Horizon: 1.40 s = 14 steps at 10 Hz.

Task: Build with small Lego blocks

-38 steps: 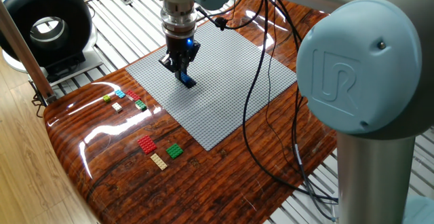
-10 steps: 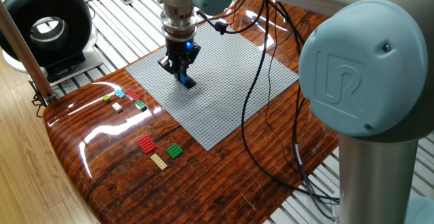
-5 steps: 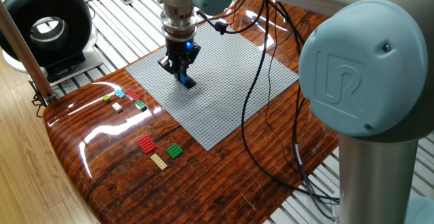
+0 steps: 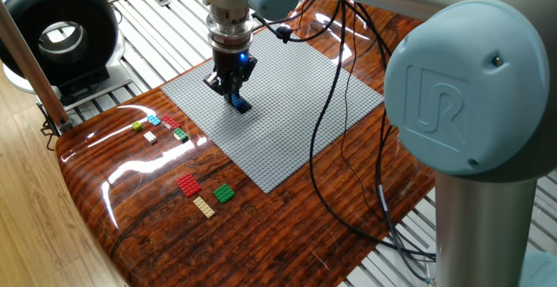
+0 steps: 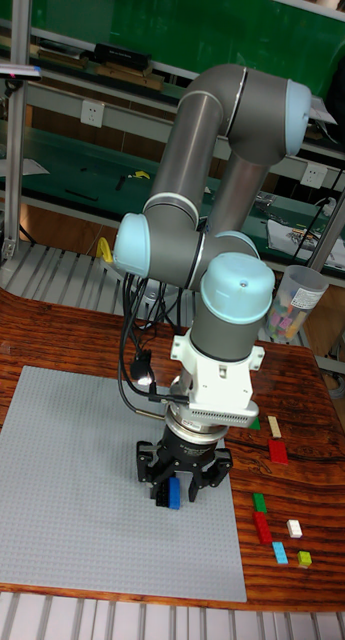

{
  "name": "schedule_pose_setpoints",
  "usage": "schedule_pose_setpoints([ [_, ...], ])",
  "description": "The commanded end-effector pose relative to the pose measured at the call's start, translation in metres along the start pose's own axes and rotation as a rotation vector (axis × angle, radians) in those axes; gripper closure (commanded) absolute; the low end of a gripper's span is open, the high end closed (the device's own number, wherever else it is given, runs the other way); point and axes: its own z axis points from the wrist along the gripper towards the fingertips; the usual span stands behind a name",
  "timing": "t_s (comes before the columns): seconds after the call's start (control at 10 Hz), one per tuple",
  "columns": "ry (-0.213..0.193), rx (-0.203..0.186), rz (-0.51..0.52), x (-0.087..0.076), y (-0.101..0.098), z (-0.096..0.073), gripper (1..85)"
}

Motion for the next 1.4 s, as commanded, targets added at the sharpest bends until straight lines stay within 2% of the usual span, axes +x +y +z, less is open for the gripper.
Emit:
schedule_pose_setpoints([
  [0.0, 0.019, -0.012, -0.003, 0.001, 0.000, -0.007, 30.0],
  [0.3, 0.022, -0.020, -0.009, -0.001, 0.005, -0.011, 32.0],
  [0.5, 0.038, -0.010, 0.008, 0.000, 0.006, -0.016, 49.0],
  [0.6, 0.046, -0.001, 0.018, 0.002, 0.005, -0.019, 63.7],
  [0.7, 0.071, 0.024, 0.037, 0.008, 0.000, -0.022, 83.7],
  [0.8, 0.094, 0.037, 0.053, 0.014, -0.003, -0.022, 84.7],
  [0.9, 0.097, 0.033, 0.056, 0.014, -0.002, -0.022, 84.7],
  [1.3, 0.086, 0.022, 0.059, 0.011, 0.001, -0.022, 84.7],
])
